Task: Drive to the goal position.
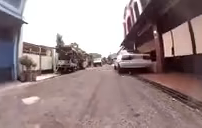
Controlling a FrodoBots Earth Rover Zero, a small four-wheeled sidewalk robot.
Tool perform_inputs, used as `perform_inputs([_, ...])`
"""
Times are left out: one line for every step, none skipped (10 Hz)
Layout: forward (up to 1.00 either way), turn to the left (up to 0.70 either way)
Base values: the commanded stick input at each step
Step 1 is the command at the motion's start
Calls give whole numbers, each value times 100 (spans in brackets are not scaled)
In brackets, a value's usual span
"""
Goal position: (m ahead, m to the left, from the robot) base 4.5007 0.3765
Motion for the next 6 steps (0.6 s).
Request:
perform_inputs([0,0])
perform_inputs([0,0])
perform_inputs([0,0])
perform_inputs([0,0])
perform_inputs([0,0])
perform_inputs([0,0])
